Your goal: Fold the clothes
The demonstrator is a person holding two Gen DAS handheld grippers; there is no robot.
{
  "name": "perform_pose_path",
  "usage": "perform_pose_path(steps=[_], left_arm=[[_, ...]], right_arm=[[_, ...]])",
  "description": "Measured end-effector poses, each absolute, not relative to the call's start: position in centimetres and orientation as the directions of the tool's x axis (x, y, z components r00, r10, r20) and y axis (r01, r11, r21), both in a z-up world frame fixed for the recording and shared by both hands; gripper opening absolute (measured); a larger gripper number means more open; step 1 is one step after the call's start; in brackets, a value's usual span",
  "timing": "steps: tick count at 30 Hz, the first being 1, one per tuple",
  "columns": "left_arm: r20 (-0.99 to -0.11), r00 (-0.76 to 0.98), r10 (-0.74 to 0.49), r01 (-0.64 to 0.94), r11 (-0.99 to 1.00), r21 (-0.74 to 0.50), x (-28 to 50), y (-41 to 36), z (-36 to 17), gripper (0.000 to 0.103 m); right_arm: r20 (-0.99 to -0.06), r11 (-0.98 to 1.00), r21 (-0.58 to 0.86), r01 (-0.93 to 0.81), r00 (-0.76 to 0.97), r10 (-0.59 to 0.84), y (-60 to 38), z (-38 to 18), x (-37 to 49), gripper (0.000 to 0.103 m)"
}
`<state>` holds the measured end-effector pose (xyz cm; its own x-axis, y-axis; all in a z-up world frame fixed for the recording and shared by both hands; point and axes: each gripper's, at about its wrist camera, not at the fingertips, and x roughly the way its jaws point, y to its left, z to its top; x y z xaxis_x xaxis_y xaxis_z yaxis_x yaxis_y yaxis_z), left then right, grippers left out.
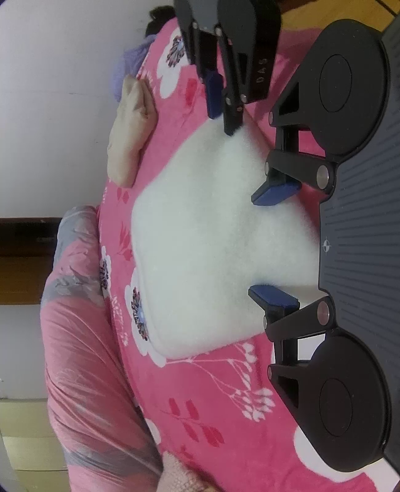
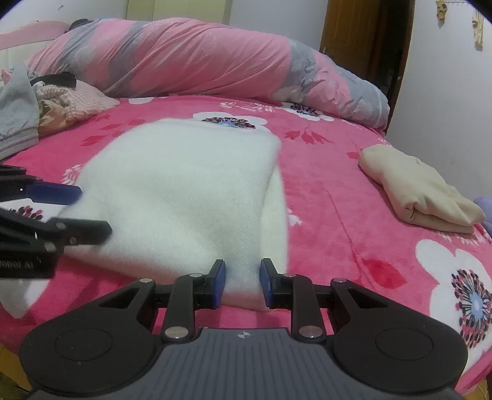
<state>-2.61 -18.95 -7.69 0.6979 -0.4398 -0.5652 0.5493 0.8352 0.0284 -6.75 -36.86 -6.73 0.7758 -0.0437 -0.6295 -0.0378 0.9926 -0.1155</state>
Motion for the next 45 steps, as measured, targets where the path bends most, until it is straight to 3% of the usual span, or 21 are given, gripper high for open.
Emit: perform_pose_path(steps=[2,8,15,22,31,36,41,45], left_arm=[[-0.568,0.694,-0.443,0.547,0.837,0.014,-2.5,-18.7,-7.7,0.058],[-0.581,0.681,-0.446,0.539,0.842,-0.015,-2.2,-18.6,-7.5,0.058],[-0.589,0.674,-0.446,0.537,0.843,-0.024,-2.1,-18.8,-7.5,0.058],[-0.600,0.659,-0.454,0.545,0.838,-0.035,-1.9,-18.6,-6.5,0.057],[-0.518,0.720,-0.461,0.548,0.836,0.017,0.0,-19.4,-4.0,0.056],[-0.566,0.700,-0.435,0.537,0.843,0.017,2.2,-20.4,-6.0,0.058],[-0.564,0.699,-0.440,0.541,0.841,0.016,1.9,-20.2,-6.0,0.059],[-0.568,0.692,-0.446,0.537,0.844,-0.009,2.2,-19.9,-5.9,0.059]], right_arm=[[-0.646,0.994,-0.105,-0.031,0.762,-0.044,-36.7,-5.8,-6.4,0.026],[-0.578,0.999,-0.030,-0.041,0.816,0.016,-36.7,-3.2,-5.7,0.026],[-0.612,0.996,-0.065,-0.056,0.791,0.004,-37.4,-6.9,-3.7,0.028],[-0.615,0.999,-0.013,-0.051,0.788,0.032,-38.3,-7.0,-3.6,0.029],[-0.604,0.999,0.021,-0.044,0.795,0.048,-38.8,-7.3,-4.0,0.029],[-0.603,0.999,0.021,-0.042,0.797,0.046,-38.7,-7.3,-4.0,0.029],[-0.639,0.999,0.000,-0.051,0.768,0.040,-38.4,-6.0,-3.2,0.030],[-0.580,0.998,-0.019,-0.065,0.814,0.042,-38.1,-2.6,-2.7,0.029]])
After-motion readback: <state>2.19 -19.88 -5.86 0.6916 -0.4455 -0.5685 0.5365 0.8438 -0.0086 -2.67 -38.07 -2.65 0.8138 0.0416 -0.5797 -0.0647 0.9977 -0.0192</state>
